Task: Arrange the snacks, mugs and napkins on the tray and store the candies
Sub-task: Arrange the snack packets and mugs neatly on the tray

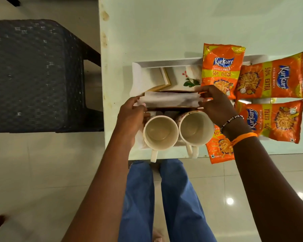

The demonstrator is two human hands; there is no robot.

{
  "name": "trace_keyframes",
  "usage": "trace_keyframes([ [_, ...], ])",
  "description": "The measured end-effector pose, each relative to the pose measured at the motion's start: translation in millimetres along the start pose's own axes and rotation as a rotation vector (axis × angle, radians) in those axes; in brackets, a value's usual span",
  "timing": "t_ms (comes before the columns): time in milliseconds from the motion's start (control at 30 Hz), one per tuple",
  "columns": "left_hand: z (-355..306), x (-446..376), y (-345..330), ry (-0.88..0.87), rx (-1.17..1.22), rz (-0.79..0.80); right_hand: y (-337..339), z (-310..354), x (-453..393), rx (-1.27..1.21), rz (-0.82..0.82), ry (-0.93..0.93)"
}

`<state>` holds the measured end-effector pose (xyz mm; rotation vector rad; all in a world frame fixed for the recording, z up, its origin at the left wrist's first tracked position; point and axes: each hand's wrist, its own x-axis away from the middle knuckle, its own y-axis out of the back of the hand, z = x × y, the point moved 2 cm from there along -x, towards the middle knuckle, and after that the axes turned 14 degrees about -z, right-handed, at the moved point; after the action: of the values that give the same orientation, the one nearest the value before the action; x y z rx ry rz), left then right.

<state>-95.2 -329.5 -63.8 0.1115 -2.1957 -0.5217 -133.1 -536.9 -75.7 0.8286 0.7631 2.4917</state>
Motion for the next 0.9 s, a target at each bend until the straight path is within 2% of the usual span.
trace_keyframes([
  [133, -2, 0, 3, 0.006, -0.064, 0.004, 3, -4, 5, -0.059, -0.033, -0.018],
  [233, -3, 1, 5, -0.071, -0.150, -0.147, 14, -12, 0, -0.111, -0.136, -0.057],
  [333, -14, 8, 3, -0.277, -0.154, -0.321, 31, -23, -10, -0.098, -0.211, -0.099],
  [400, -24, 16, -7, -0.466, -0.186, -0.356, 41, -30, -15, -0.034, -0.242, -0.099],
  [467, -33, 22, -25, -0.606, -0.287, -0.286, 50, -36, -20, 0.070, -0.271, -0.085],
  [567, -36, 22, -50, -0.676, -0.541, -0.134, 55, -41, -24, 0.145, -0.229, -0.074],
  [633, -31, 22, -57, -0.693, -0.666, -0.138, 55, -41, -27, 0.148, -0.171, -0.051],
  [767, -36, 31, -60, -0.632, -0.621, -0.186, 55, -36, -31, 0.157, -0.160, -0.031],
  [900, -67, 30, -79, -0.657, -0.574, -0.147, 58, -35, -33, 0.166, -0.162, 0.000],
])
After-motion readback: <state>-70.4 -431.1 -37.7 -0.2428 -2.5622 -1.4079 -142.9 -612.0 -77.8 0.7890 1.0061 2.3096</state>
